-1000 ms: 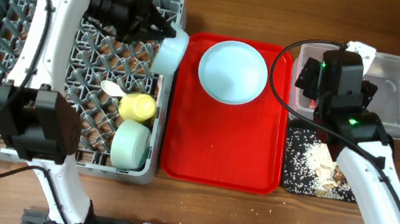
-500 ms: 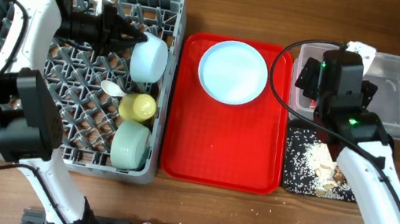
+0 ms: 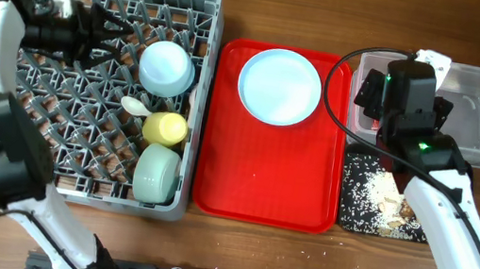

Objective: Sort waste into correct bins and load items into the dishwasher rack
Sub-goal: 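Place the small blue bowl into the dish rack, then grasp the edge of the blue plate with the left gripper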

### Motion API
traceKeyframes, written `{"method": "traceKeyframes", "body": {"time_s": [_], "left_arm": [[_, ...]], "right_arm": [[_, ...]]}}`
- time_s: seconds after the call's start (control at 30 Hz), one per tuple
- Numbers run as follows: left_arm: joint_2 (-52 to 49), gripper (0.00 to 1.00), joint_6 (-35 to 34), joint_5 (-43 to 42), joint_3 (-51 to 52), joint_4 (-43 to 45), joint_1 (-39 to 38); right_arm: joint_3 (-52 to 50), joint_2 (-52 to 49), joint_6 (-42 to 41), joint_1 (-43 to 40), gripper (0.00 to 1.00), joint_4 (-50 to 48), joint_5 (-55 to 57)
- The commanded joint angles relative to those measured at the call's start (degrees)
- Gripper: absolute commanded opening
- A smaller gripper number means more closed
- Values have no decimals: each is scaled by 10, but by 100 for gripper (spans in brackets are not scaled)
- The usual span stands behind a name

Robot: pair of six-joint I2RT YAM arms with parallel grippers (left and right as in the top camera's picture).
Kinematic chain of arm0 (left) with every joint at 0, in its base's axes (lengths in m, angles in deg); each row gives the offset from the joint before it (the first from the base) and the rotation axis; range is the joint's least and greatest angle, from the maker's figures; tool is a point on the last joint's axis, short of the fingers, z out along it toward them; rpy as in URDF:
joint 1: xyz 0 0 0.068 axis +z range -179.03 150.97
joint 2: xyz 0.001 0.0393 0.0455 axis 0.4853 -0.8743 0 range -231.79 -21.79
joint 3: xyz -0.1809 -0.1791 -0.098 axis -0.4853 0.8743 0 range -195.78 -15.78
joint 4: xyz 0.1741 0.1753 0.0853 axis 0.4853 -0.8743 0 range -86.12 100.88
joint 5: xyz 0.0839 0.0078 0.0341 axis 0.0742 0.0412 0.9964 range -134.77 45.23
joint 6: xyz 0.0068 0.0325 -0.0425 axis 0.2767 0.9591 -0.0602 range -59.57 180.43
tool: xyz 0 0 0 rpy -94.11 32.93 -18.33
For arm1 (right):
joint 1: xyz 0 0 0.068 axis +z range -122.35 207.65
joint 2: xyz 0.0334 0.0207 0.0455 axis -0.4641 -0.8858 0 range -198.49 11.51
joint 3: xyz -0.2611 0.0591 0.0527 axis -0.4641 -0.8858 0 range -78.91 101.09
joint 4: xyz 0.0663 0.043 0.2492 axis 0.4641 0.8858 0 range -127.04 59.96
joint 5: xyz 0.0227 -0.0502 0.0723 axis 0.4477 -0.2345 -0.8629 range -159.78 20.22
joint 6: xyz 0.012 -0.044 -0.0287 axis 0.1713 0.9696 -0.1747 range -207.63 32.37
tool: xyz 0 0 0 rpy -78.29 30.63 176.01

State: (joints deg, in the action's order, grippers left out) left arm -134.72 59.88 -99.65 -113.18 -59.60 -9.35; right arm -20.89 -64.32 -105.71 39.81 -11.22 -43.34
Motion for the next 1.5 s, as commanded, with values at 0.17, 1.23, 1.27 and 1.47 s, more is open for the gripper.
{"method": "traceKeyframes", "body": {"time_s": [0.17, 1.23, 1.27, 1.47], "left_arm": [[75, 64, -148, 315, -1, 127, -335], [-10, 38, -220, 509, -34, 85, -520], [-13, 49, -220, 544, -32, 80, -520], [-32, 40, -220, 584, 38, 154, -517]], "right_arm": [[8, 2, 0, -1, 100, -1, 6], [8, 2, 0, -1, 100, -1, 6], [8, 2, 0, -1, 100, -1, 6], [8, 2, 1, -1, 100, -1, 6]]}}
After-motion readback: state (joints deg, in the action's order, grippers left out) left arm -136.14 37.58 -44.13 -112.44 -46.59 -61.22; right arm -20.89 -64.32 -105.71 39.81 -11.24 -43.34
